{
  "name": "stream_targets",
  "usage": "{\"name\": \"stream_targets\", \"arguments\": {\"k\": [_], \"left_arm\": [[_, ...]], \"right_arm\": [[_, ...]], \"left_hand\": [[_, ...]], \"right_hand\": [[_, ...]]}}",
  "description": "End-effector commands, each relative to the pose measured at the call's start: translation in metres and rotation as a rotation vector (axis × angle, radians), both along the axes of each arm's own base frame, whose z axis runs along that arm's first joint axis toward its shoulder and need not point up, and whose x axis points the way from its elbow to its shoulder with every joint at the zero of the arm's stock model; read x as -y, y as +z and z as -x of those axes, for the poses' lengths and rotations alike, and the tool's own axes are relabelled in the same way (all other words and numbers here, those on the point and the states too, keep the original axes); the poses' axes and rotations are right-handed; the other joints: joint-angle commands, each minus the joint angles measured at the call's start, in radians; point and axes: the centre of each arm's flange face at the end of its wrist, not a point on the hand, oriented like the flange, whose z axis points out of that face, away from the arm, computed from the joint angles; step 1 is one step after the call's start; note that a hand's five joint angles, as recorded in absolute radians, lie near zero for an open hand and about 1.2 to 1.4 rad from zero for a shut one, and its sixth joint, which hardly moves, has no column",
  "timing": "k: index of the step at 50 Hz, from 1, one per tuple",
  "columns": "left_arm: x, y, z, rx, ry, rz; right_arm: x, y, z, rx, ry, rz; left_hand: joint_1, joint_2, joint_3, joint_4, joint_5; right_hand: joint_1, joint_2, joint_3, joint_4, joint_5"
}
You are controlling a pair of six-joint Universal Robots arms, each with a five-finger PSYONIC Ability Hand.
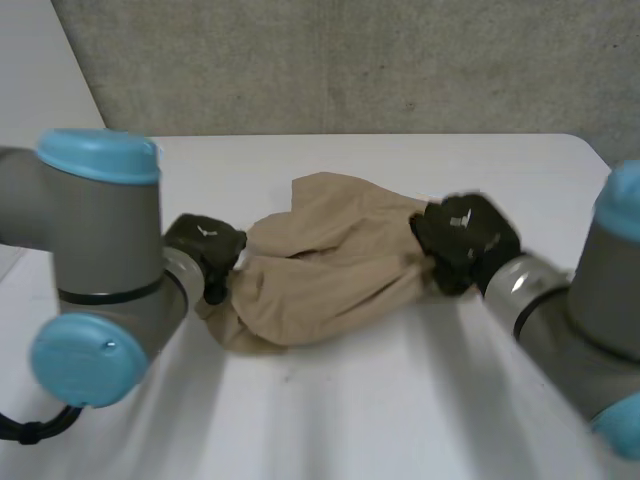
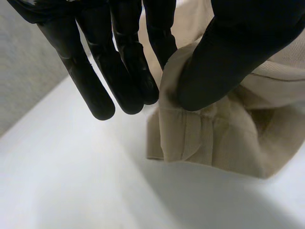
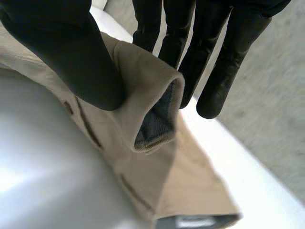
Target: Fold the shorts.
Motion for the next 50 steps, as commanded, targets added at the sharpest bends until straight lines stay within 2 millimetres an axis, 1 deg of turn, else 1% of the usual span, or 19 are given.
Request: {"name": "stream_targets", "arguments": {"k": [1,7,9,13,18,21,22,25,26,27,29,30,32,35,38,42,43,46,50], "left_arm": [[-0.022,0.043,-0.012,-0.016,-0.037,0.082],[-0.027,0.017,-0.010,0.116,-0.122,0.051],[-0.018,-0.006,-0.005,0.172,-0.136,0.013],[0.010,-0.030,0.008,0.211,-0.112,0.029],[0.054,-0.022,0.028,0.195,-0.031,0.158],[0.085,0.008,0.043,0.146,0.016,0.321],[0.097,0.031,0.050,0.102,0.031,0.428],[0.110,0.080,0.058,-0.002,0.063,0.629],[0.115,0.114,0.061,-0.087,0.086,0.770],[0.118,0.133,0.062,-0.138,0.099,0.858],[0.118,0.165,0.061,-0.230,0.117,1.002],[0.111,0.194,0.060,-0.310,0.123,1.122],[0.099,0.223,0.058,-0.389,0.120,1.239],[0.093,0.229,0.052,-0.400,0.119,1.256],[0.090,0.213,0.050,-0.383,0.104,1.193],[0.091,0.169,0.050,-0.340,0.080,1.052],[0.090,0.147,0.049,-0.317,0.068,0.987],[0.086,0.114,0.046,-0.278,0.052,0.893],[0.074,0.054,0.040,-0.196,0.025,0.728]], "right_arm": [[0.018,0.051,0.012,-0.160,-0.012,0.042],[0.041,0.015,0.003,-0.273,0.006,-0.045],[0.051,-0.004,0.000,-0.291,0.000,-0.081],[0.073,-0.026,-0.008,-0.303,-0.021,-0.096],[0.107,-0.019,-0.020,-0.252,-0.097,0.022],[0.133,0.013,-0.028,-0.116,-0.160,0.210],[0.138,0.024,-0.030,-0.073,-0.172,0.267],[0.149,0.081,-0.034,0.113,-0.201,0.520],[0.149,0.096,-0.034,0.155,-0.204,0.584],[0.146,0.129,-0.033,0.235,-0.207,0.714],[0.140,0.157,-0.032,0.307,-0.200,0.836],[0.134,0.179,-0.030,0.360,-0.195,0.931],[0.126,0.194,-0.029,0.395,-0.188,0.993],[0.118,0.203,-0.027,0.407,-0.179,1.016],[0.120,0.188,-0.027,0.376,-0.177,0.962],[0.124,0.145,-0.029,0.287,-0.167,0.804],[0.125,0.135,-0.029,0.267,-0.165,0.768],[0.124,0.088,-0.030,0.184,-0.153,0.617],[0.114,0.020,-0.026,0.064,-0.127,0.394]], "left_hand": [[0.272,0.199,0.205,0.193,0.246],[0.272,0.199,0.205,0.193,0.246],[0.272,0.199,0.205,0.193,0.246],[0.272,0.199,0.205,0.193,0.246],[0.272,0.199,0.205,0.193,0.246],[0.272,0.199,0.205,0.193,0.246],[0.272,0.199,0.205,0.193,0.246],[0.272,0.199,0.205,0.193,0.246],[0.272,0.199,0.205,0.193,0.246],[0.272,0.199,0.205,0.193,0.246],[0.272,0.199,0.205,0.193,0.246],[0.272,0.199,0.205,0.193,0.246],[0.272,0.199,0.205,0.193,0.246],[0.272,0.199,0.205,0.193,0.246],[0.272,0.199,0.205,0.193,0.246],[0.272,0.199,0.205,0.193,0.246],[0.272,0.199,0.205,0.193,0.246],[0.272,0.199,0.205,0.193,0.246],[0.272,0.199,0.205,0.193,0.246]], "right_hand": [[0.467,0.217,0.214,0.205,0.270],[0.467,0.217,0.214,0.205,0.270],[0.467,0.217,0.214,0.205,0.270],[0.467,0.217,0.214,0.205,0.270],[0.467,0.217,0.214,0.205,0.270],[0.467,0.217,0.214,0.205,0.270],[0.467,0.217,0.214,0.205,0.270],[0.467,0.217,0.214,0.205,0.270],[0.467,0.217,0.214,0.205,0.270],[0.467,0.217,0.214,0.205,0.270],[0.467,0.217,0.214,0.205,0.270],[0.467,0.217,0.214,0.205,0.270],[0.467,0.217,0.214,0.205,0.270],[0.467,0.217,0.214,0.205,0.270],[0.467,0.217,0.214,0.205,0.270],[0.467,0.217,0.214,0.205,0.270],[0.467,0.217,0.214,0.205,0.270],[0.467,0.217,0.214,0.205,0.270],[0.467,0.217,0.214,0.205,0.270]]}}
